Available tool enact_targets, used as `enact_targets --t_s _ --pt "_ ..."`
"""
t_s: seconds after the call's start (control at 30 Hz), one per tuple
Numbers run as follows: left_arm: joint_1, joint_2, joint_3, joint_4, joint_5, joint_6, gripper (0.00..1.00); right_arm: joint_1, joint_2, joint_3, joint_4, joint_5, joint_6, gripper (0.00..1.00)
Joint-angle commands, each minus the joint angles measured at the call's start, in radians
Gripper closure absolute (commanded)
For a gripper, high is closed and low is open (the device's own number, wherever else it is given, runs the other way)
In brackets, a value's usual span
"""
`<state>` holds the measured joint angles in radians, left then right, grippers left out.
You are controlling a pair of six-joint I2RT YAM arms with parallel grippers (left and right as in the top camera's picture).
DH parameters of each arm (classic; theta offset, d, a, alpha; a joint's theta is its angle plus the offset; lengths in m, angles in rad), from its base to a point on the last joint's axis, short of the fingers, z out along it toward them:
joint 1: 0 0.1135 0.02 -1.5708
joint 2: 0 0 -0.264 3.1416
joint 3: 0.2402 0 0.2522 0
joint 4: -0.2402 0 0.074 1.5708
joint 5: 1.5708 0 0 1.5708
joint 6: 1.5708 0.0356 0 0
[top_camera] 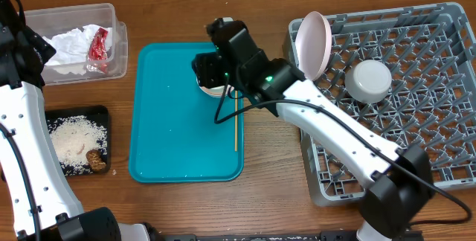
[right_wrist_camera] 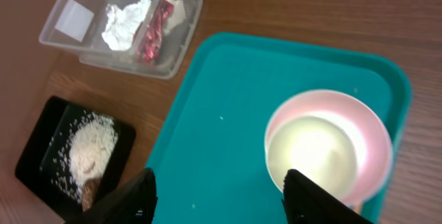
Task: Sort waste into correct bins and load items into the dishwasher
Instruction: 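Reach the right gripper to the small white cup and grasp it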
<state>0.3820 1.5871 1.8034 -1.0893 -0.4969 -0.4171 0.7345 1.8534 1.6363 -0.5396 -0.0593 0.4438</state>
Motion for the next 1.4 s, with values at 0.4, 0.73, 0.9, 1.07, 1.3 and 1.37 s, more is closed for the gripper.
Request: enact_targets --t_s 0.4,0.73,0.9,1.07,1.3,1.37 --pt "0.004 0.005 -0.001 0.000 0.003 -0.010 0.00 0.015 0.235 0.021 0.047 0.059 -0.159 0.39" --pt "0.003 0.005 -0.001 0.000 0.003 -0.010 0.00 0.087 0.235 0.021 -0.020 0.188 -0.191 0.42" --pt "0.004 0.005 -0.001 0.000 0.003 -0.010 0.00 0.110 0.235 0.021 -0.023 0.238 -0.190 0.49" --pt "0.004 0.005 -0.001 0.000 0.003 -0.010 0.00 0.111 0.235 0.021 -0.027 0.243 -0.190 0.66" --pt "0.004 0.005 -0.001 0.000 0.003 -0.010 0.00 0.111 0.235 0.027 -0.039 0.265 -0.190 0.89" --pt "0.004 0.005 -0.001 0.000 0.003 -0.010 0.00 0.111 0.235 0.045 -0.053 0.265 -0.189 0.95"
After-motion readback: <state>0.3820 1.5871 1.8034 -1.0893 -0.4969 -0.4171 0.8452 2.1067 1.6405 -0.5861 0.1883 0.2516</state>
